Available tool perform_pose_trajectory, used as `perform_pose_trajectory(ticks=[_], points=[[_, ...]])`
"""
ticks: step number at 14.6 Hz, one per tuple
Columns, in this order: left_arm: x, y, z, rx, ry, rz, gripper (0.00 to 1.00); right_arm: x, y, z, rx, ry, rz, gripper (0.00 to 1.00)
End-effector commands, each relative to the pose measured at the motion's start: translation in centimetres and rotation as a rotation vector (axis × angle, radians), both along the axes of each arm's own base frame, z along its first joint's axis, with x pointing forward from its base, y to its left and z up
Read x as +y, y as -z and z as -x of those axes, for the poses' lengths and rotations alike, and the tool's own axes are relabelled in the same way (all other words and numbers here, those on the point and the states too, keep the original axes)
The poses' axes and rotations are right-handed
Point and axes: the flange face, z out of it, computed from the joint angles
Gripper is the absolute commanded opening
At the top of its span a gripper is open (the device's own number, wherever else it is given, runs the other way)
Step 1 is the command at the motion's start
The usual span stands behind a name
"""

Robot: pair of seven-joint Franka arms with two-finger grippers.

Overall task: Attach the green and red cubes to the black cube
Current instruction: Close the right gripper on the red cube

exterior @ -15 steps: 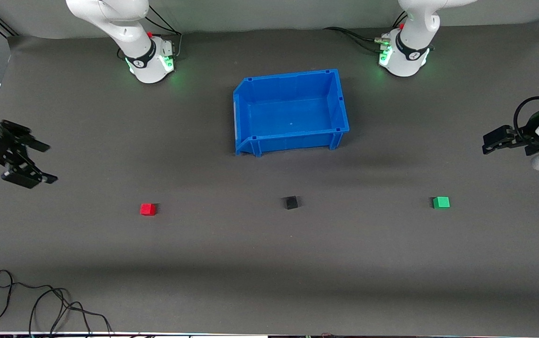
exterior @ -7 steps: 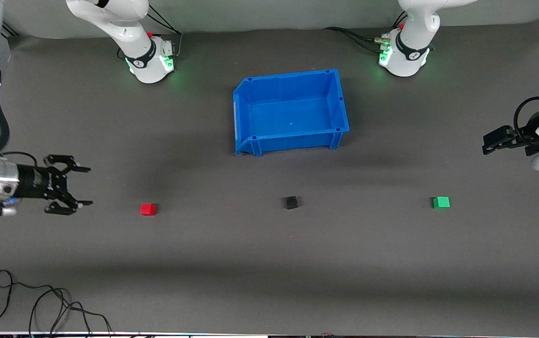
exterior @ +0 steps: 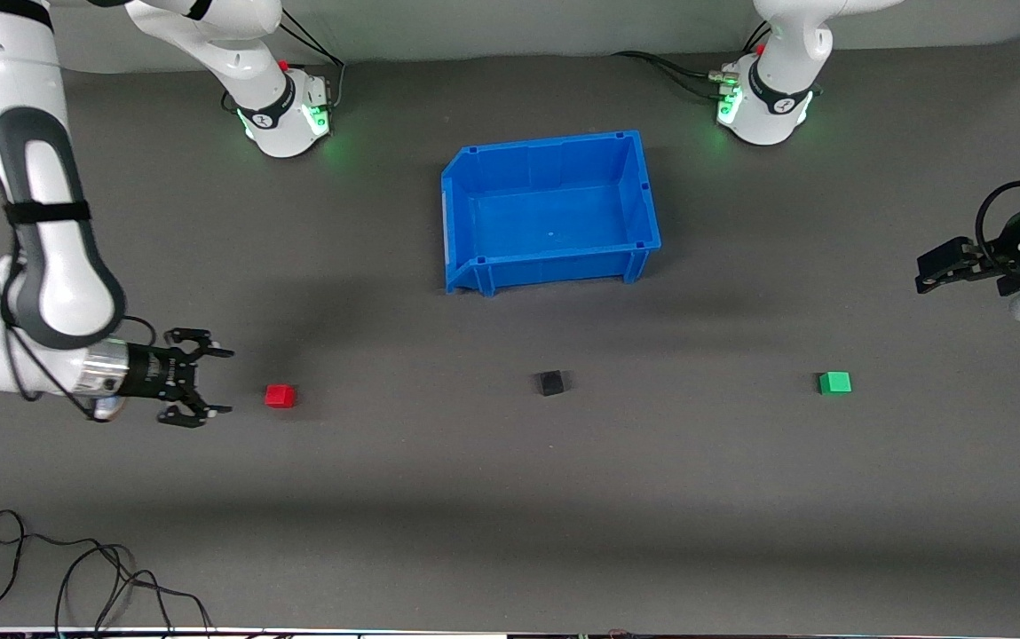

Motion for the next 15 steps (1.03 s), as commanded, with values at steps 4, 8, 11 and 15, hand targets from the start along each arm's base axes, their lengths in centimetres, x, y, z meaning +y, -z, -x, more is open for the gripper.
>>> perform_pose_trajectory(ticks=[4,8,11,15], points=[[-0.1,-0.5,-0.4,-0.006,-0.034,0.001,1.00,0.5,6.5,-0.1,-0.031,-0.003,-0.031,1.00],[0.1,0.0,-0.4,0.012,-0.037,0.010,1.00,0.3,8.7,0.0,-0.029,0.006,-0.017,1.00],[0.0,0.1,-0.4,0.020,-0.037,0.009,1.00,0.4,9.4,0.1,-0.034,0.005,-0.037,1.00],[0.9,1.5,-1.1,0.030,-0.051,-0.001,1.00,0.9,9.6,0.0,-0.033,-0.002,-0.038,1.00]])
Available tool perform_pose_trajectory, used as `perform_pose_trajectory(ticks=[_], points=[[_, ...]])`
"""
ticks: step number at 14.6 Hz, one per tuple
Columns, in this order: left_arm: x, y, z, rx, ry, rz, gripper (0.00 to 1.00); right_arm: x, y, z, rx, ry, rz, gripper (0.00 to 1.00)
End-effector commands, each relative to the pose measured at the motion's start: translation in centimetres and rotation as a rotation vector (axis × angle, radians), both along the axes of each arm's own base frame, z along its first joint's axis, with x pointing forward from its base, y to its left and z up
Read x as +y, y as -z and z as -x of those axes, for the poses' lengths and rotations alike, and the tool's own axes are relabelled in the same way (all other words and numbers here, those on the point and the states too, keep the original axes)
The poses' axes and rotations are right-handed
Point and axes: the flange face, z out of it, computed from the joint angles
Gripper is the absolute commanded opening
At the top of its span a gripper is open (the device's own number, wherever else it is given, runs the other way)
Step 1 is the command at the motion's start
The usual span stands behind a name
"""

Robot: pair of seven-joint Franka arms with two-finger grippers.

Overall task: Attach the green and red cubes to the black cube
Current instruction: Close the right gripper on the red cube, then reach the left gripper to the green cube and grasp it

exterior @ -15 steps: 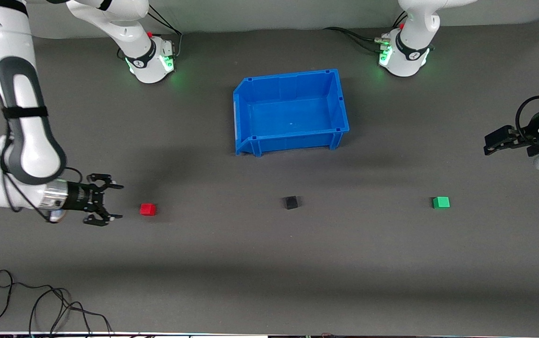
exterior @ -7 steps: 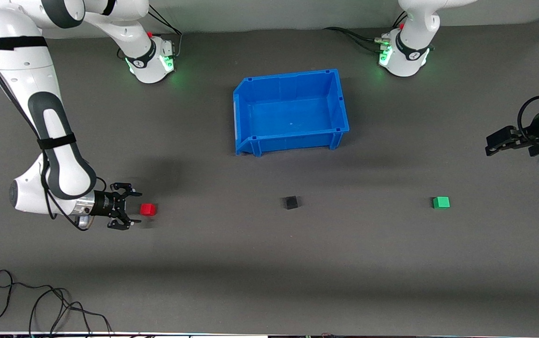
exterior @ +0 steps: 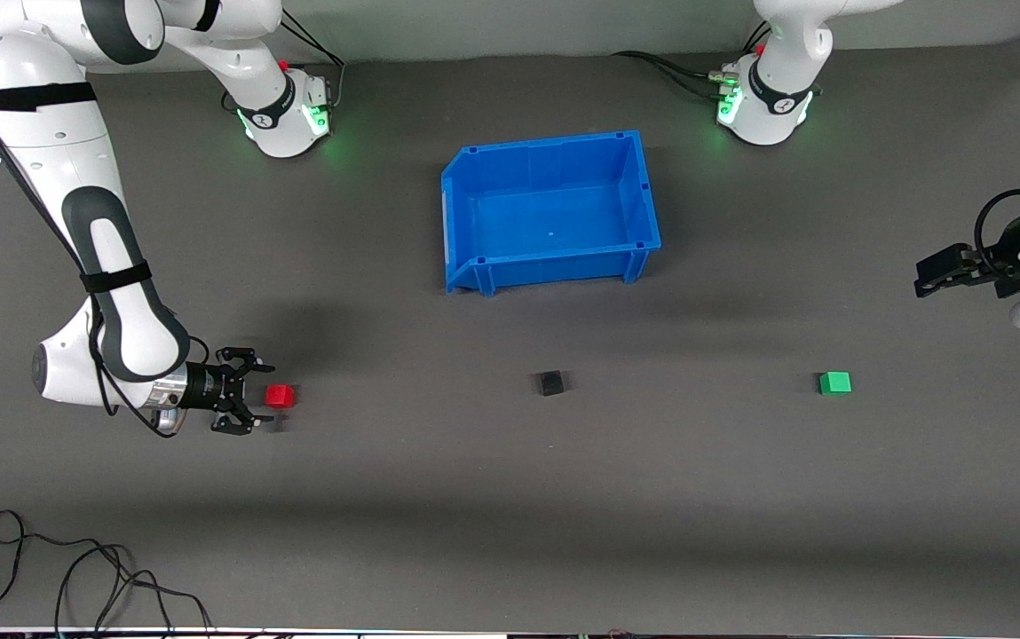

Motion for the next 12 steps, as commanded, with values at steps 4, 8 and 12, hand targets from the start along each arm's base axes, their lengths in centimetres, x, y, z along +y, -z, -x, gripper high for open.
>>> perform_pose_trajectory(ticks=[4,8,12], points=[[2.5,6.8,-2.7,0.073,-0.211,-0.003,1.00,0.8,0.2,-0.4,-0.027,-0.008,-0.012,1.00],[2.7,14.4,-3.2,0.058,-0.329,-0.005,1.00,0.7,0.7,-0.4,-0.027,-0.004,-0.005,0.97],[4.8,22.5,-0.8,0.065,-0.524,-0.004,1.00,0.6,0.8,-0.4,-0.029,-0.003,-0.002,0.87]])
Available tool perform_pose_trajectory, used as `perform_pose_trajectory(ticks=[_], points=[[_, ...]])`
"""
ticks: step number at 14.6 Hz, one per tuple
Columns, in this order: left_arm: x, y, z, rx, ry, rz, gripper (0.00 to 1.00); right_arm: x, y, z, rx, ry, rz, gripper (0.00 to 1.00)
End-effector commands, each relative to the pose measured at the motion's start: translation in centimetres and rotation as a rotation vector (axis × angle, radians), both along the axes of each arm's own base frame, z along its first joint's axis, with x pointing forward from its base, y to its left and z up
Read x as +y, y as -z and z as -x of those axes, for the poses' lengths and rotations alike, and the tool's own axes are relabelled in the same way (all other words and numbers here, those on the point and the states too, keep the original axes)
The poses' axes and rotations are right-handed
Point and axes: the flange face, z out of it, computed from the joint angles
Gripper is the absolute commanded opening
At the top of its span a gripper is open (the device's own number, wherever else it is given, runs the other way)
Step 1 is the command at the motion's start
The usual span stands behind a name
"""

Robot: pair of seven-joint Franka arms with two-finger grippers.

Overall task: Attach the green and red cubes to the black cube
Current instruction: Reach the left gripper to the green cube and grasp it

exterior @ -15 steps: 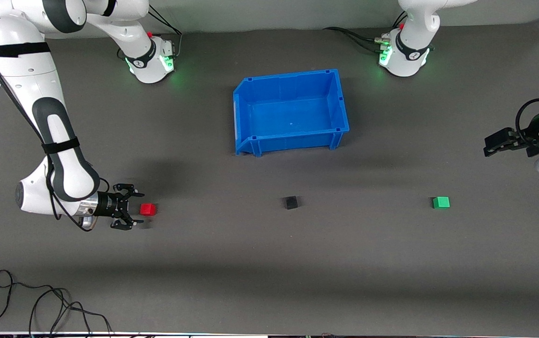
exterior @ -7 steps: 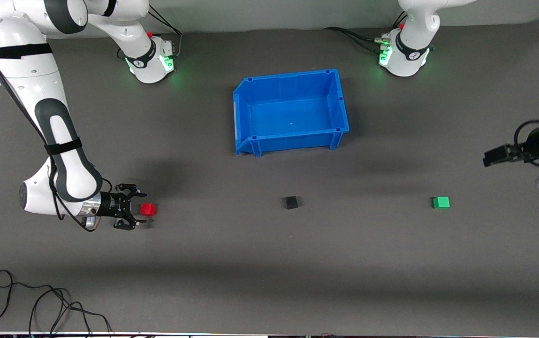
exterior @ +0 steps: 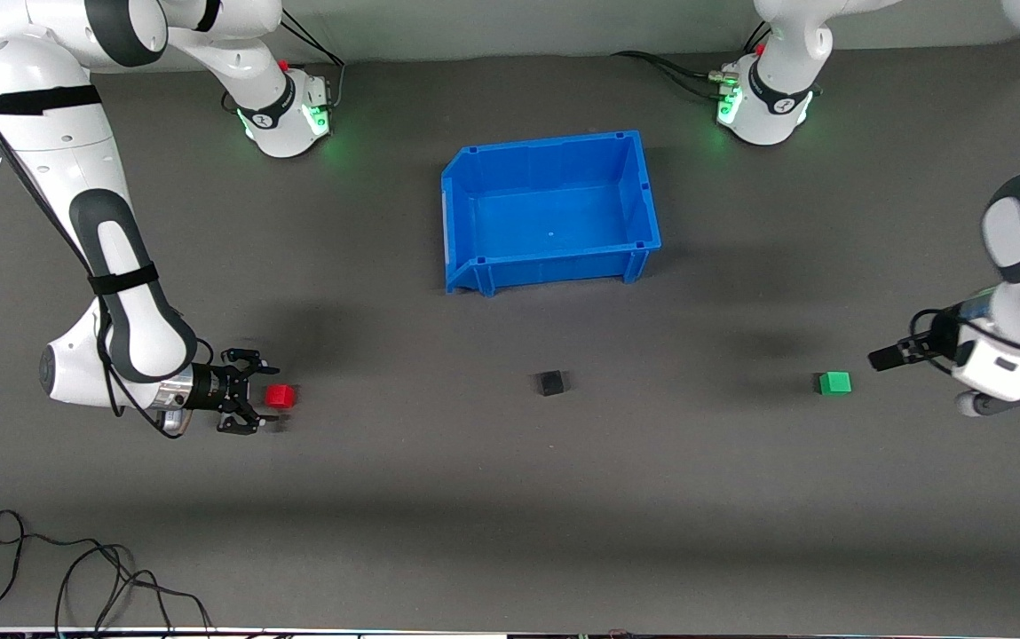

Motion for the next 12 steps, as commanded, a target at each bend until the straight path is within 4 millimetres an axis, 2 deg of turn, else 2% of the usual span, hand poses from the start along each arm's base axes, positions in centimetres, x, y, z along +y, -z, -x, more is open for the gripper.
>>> perform_pose_trajectory(ticks=[1,3,4,7,10,12], points=[[3.3,4.4,2.5,0.008,-0.211,-0.007,1.00,0.2,0.3,-0.3,-0.025,0.001,-0.010,0.86],[4.5,7.1,2.7,-0.009,-0.332,-0.001,1.00,0.1,0.3,-0.3,-0.025,0.003,-0.010,0.74],[5.1,8.8,2.6,-0.005,-0.449,-0.001,1.00,0.1,0.2,-0.3,-0.027,0.002,-0.010,0.69],[4.5,13.2,1.3,-0.009,-0.801,-0.018,1.00,0.0,0.3,-0.2,-0.029,-0.007,-0.013,0.60],[5.1,15.0,1.2,-0.010,-0.965,-0.013,0.98,-0.2,0.2,-0.2,-0.034,-0.013,-0.015,0.49],[4.7,16.1,0.8,-0.030,-1.024,0.007,0.93,-0.2,0.1,-0.2,-0.034,-0.014,-0.016,0.38]])
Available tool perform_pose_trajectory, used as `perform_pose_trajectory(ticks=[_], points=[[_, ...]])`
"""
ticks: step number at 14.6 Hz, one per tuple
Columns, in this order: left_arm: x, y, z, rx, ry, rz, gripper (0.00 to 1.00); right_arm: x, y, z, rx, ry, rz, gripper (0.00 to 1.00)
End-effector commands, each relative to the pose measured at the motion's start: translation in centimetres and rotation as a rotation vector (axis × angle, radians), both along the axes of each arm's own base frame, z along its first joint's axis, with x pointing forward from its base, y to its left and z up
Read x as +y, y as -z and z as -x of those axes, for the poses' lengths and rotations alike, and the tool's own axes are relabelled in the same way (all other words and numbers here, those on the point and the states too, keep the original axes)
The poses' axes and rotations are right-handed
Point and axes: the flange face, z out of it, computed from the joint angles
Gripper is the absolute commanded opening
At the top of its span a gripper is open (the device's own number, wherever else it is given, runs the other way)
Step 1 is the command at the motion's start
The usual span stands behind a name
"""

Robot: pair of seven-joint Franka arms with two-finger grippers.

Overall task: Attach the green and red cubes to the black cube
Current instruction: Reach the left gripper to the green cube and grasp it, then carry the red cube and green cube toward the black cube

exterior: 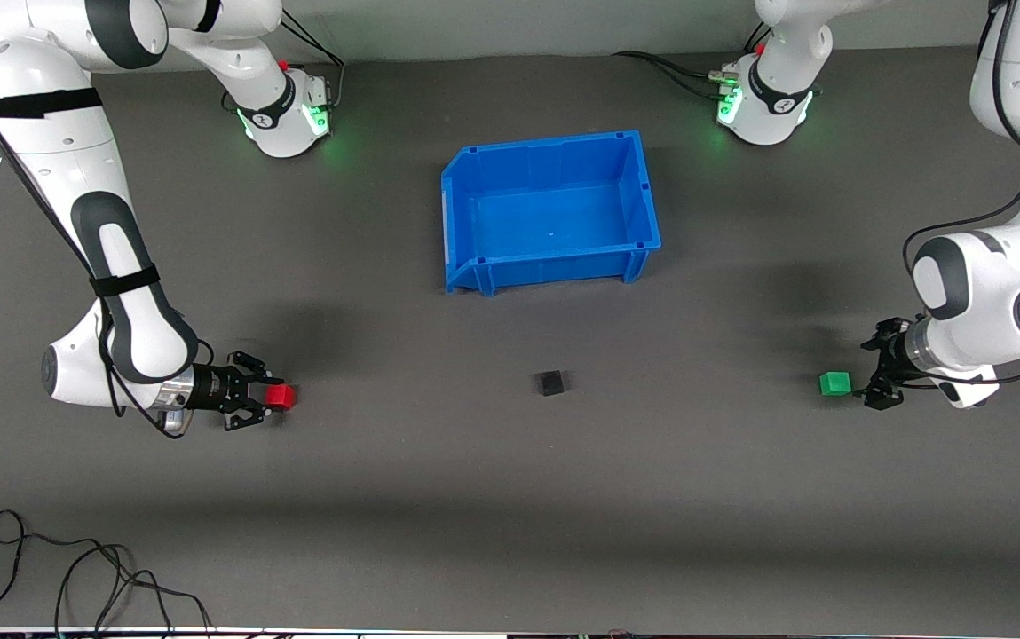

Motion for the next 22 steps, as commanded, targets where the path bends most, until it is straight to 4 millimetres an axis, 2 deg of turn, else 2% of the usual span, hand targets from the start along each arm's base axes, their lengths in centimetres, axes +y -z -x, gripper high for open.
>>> perform_pose_trajectory(ticks=[1,3,4,5,7,9,11,12,13,14,16,19,20,22], points=[[-0.6,0.4,-0.9,-0.033,-0.109,0.007,0.91,0.0,-0.1,-0.2,-0.026,-0.002,-0.017,0.34],[-1.6,0.2,-1.8,-0.046,-0.155,0.006,0.88,0.1,-0.2,-0.3,-0.028,-0.003,-0.017,0.28],[-1.8,0.7,-1.9,-0.040,-0.151,0.006,0.86,0.1,-0.2,-0.3,-0.028,-0.003,-0.017,0.28],[-1.9,1.6,-1.9,-0.042,-0.146,0.003,0.80,0.1,-0.2,-0.3,-0.027,-0.003,-0.018,0.28],[-2.0,2.1,-1.8,-0.045,-0.126,0.001,0.44,0.1,-0.3,-0.3,-0.029,-0.003,-0.018,0.28],[-2.0,1.8,-2.0,-0.045,-0.122,-0.002,0.37,0.1,-0.5,-0.4,-0.028,0.002,-0.018,0.28],[-2.2,0.2,-3.2,-0.072,-0.126,-0.001,0.25,0.4,-1.0,-0.5,-0.030,0.005,-0.018,0.28],[-3.0,-0.5,-3.7,-0.064,-0.113,0.000,0.25,0.4,-1.1,-0.5,-0.029,0.005,-0.019,0.28],[-4.6,-1.4,-4.5,-0.046,-0.088,0.003,0.25,0.5,-1.2,-0.5,-0.027,0.002,-0.023,0.28],[-5.7,-2.3,-5.1,-0.018,-0.069,0.006,0.20,0.6,-1.4,-0.5,-0.022,-0.001,-0.030,0.28],[-8.8,-4.1,-6.4,0.017,-0.053,0.011,0.18,1.3,-3.4,-0.9,-0.029,0.014,-0.035,0.27],[-14.3,-5.0,-7.2,0.006,-0.187,0.005,0.18,6.4,-5.9,-1.5,-0.013,0.023,-0.031,0.28],[-16.4,-4.9,-7.2,0.008,-0.201,0.004,0.18,7.9,-6.5,-2.0,-0.008,0.035,-0.030,0.27],[-19.9,-4.3,-6.8,0.019,-0.232,0.001,0.18,12.3,-7.4,-2.4,0.005,0.042,-0.023,0.28]])
